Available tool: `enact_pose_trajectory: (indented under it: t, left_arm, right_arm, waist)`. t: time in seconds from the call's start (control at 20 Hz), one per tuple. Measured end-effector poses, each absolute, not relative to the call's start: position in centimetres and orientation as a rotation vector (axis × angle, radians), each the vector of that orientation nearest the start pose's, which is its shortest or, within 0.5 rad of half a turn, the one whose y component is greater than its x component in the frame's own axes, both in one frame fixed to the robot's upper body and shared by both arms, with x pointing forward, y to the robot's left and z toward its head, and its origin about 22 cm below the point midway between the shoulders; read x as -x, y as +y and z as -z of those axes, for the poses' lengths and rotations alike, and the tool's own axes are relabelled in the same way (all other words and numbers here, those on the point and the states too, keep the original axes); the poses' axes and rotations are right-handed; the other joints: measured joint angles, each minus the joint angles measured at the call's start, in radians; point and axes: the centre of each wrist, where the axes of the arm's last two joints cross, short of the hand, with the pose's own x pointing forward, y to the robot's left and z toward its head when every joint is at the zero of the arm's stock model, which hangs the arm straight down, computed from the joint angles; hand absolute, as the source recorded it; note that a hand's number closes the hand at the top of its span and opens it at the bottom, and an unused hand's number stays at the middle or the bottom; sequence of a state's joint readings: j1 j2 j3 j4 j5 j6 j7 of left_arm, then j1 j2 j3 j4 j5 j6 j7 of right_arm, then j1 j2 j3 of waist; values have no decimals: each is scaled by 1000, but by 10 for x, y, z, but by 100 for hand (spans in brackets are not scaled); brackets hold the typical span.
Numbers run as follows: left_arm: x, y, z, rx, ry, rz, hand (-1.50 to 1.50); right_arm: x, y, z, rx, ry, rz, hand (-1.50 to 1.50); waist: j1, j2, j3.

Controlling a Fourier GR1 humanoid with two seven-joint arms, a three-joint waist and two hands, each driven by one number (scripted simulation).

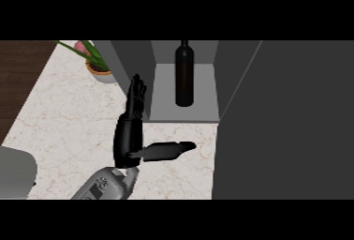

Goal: Pick up the wine, place it into the cabinet and close the cabinet

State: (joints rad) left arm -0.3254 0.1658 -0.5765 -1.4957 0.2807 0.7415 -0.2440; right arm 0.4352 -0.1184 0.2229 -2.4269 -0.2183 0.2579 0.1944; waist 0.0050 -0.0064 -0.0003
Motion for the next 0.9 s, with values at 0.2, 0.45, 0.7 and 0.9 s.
enact_pose_trajectory:
  t: [0.2,0.45,0.7,0.9]
  left_arm:
    - [-241,136,-45,-25,-1885,-52,-150]
    - [-216,171,-50,39,-1887,-27,-150]
    - [-196,201,-53,136,-1882,21,150]
    - [-186,219,-55,188,-1876,40,150]
  right_arm:
    - [-115,-225,-131,-369,-1796,-263,-150]
    - [-112,-224,-130,-379,-1774,-301,150]
    - [-111,-226,-129,-410,-1714,-475,150]
    - [-110,-230,-130,-419,-1687,-582,150]
  waist:
    - [0,1,0]
    - [-3,2,0]
    - [-2,1,-1]
    - [-5,2,-1]
